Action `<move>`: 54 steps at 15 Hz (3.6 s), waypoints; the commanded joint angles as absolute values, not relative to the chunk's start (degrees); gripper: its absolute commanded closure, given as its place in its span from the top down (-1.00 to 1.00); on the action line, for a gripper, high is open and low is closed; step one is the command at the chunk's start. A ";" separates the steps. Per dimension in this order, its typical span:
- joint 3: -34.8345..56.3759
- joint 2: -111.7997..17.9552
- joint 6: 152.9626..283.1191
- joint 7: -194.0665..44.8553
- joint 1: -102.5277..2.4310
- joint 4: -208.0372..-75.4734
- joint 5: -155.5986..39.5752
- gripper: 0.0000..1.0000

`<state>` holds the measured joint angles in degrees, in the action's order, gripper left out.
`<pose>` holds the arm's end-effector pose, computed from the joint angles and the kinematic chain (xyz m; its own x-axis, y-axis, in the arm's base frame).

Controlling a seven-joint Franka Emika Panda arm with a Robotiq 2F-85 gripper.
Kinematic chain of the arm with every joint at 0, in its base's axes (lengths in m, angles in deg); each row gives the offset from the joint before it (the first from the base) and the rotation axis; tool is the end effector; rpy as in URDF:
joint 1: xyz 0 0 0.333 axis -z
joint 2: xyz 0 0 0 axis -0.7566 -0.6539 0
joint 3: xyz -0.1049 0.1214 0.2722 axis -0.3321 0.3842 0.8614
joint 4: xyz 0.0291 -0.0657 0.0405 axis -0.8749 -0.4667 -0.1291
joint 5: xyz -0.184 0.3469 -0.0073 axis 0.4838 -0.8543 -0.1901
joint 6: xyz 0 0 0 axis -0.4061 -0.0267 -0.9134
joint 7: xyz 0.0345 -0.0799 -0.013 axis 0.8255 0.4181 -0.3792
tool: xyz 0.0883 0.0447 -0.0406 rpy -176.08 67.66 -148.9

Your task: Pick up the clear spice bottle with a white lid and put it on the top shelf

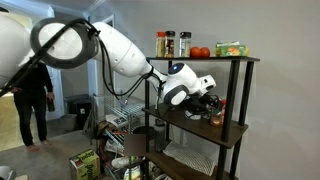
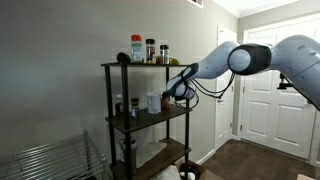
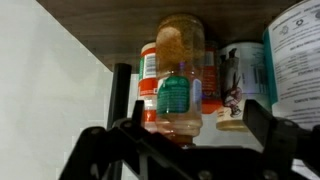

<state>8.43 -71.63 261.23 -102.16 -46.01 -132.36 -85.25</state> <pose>0.7562 -0.1369 0.3750 0.5878 -0.0463 0.8076 -0.1383 -0.9894 0.0440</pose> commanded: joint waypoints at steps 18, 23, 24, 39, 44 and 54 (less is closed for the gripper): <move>9.26 -76.21 251.22 -81.17 -41.98 -120.24 -68.52 1.00; 8.83 -76.32 249.98 -80.64 -42.10 -119.85 -68.46 1.00; 8.05 -76.33 249.54 -80.00 -42.53 -119.97 -68.19 1.00; 12.64 -75.34 250.64 -82.45 -40.32 -121.52 -69.03 0.47; 13.21 -75.39 250.66 -81.90 -39.71 -121.33 -69.40 -0.19; 16.07 -71.72 250.11 -82.75 -37.44 -126.71 -70.66 -0.57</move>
<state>13.11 -75.58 251.47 -82.34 -39.29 -121.70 -70.47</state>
